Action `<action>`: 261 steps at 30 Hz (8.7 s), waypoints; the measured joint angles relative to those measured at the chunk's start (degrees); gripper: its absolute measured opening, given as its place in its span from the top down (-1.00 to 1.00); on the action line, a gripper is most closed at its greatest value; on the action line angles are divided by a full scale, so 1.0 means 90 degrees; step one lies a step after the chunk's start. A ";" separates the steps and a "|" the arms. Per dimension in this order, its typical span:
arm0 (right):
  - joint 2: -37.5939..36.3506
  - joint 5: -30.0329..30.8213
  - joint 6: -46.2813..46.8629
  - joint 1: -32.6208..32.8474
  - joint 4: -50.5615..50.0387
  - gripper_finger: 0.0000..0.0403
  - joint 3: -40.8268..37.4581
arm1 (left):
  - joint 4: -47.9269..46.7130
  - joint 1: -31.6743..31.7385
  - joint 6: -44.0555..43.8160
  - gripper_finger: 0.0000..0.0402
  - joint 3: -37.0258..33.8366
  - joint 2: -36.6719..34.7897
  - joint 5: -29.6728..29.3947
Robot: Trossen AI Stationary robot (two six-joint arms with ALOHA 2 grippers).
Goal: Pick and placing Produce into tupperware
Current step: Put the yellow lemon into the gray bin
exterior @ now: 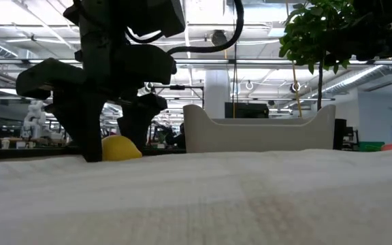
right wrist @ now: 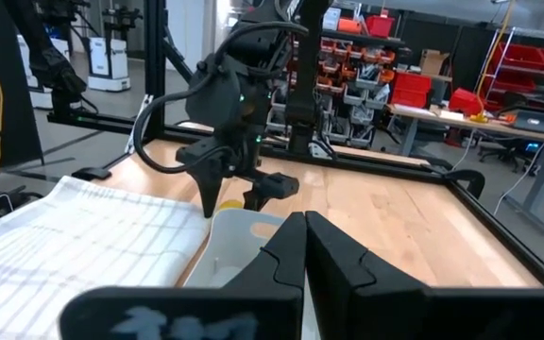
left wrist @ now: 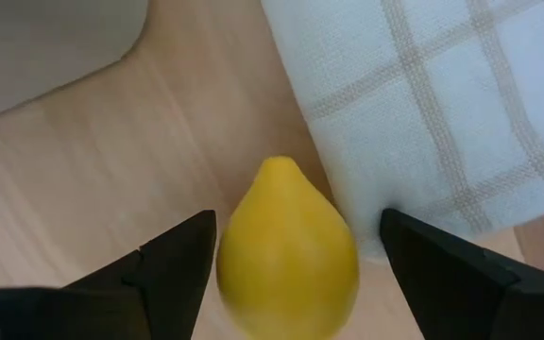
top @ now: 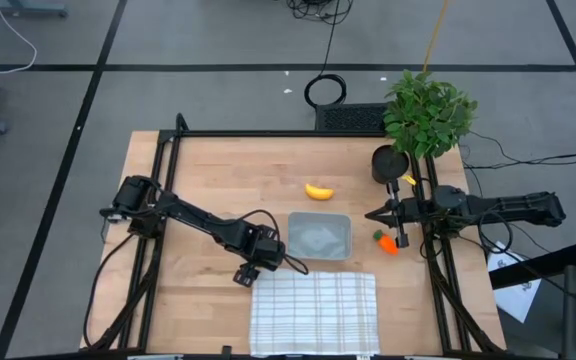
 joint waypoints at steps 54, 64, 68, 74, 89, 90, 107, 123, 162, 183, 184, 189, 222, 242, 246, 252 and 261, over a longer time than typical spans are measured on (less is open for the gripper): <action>0.0000 0.0000 -0.0013 -0.0001 0.0005 1.00 0.0000 | -0.2556 0.0136 0.0712 0.06 0.2208 -0.0010 -0.0672; 0.0000 0.0000 -0.0013 -0.0002 0.0005 1.00 0.0000 | -0.3082 0.0357 0.1106 -0.05 0.2851 -0.0010 -0.0803; 0.0000 0.0000 -0.0013 -0.0001 0.0005 1.00 0.0000 | -0.3304 0.0436 0.1183 -0.06 0.3105 -0.0010 -0.0945; -0.0001 0.0000 -0.0013 -0.0002 0.0005 1.00 0.0000 | -0.3394 0.0565 0.1144 -0.06 0.3262 -0.0010 -0.0930; -0.0002 0.0000 -0.0013 -0.0002 0.0007 1.00 0.0000 | -0.1818 0.0622 0.0476 -0.06 0.3262 -0.0010 -0.0920; -0.0002 0.0000 -0.0013 -0.0001 0.0007 1.00 0.0000 | -0.1676 0.0642 0.0421 -0.06 0.3262 -0.0010 -0.0927; -0.0002 0.0000 -0.0013 -0.0001 0.0063 1.00 0.0000 | -0.0799 0.1126 0.0574 -0.06 0.3644 0.0022 -0.1211; 0.0000 0.0000 0.0006 -0.0002 0.0100 1.00 0.0000 | -0.0600 0.1400 0.0993 -0.06 0.4051 0.0551 -0.0852; 0.0053 -0.0002 0.0009 -0.0002 0.0097 1.00 0.0002 | -0.0201 0.1213 0.2254 -0.06 0.4044 0.1996 0.0034; 0.0061 -0.0002 -0.0013 -0.0001 0.0148 1.00 0.0002 | -0.0343 0.1348 0.1324 -0.06 0.4039 0.2198 0.0531; 0.0063 -0.0002 -0.0013 -0.0001 0.0140 1.00 0.0002 | -0.0324 0.1349 0.1300 -0.06 0.4044 0.2189 0.0527; 0.0063 -0.0002 -0.0010 -0.0002 0.0166 1.00 0.0002 | -0.0349 0.1342 0.1157 -0.06 0.4048 0.2187 0.0169; 0.0066 -0.0002 0.0011 -0.0001 0.0189 1.00 0.0002 | -0.0558 0.1263 0.0919 -0.06 0.4036 0.2290 -0.0124; 0.0066 -0.0002 0.0011 -0.0002 0.0187 1.00 0.0002 | -0.0441 0.1287 0.0969 -0.06 0.3820 0.2280 -0.0142; 0.0066 -0.0002 0.0011 -0.0002 0.0187 1.00 0.0002 | -0.0381 0.1287 0.0883 -0.06 0.3815 0.2280 -0.0145; 0.0066 -0.0002 0.0011 0.0000 0.0187 1.00 0.0002 | -0.0217 0.1307 0.0526 -0.06 0.3810 0.2280 -0.0164; 0.0066 -0.0002 0.0011 -0.0001 0.0187 1.00 0.0002 | -0.0234 0.1307 0.0483 -0.07 0.3810 0.2280 -0.0164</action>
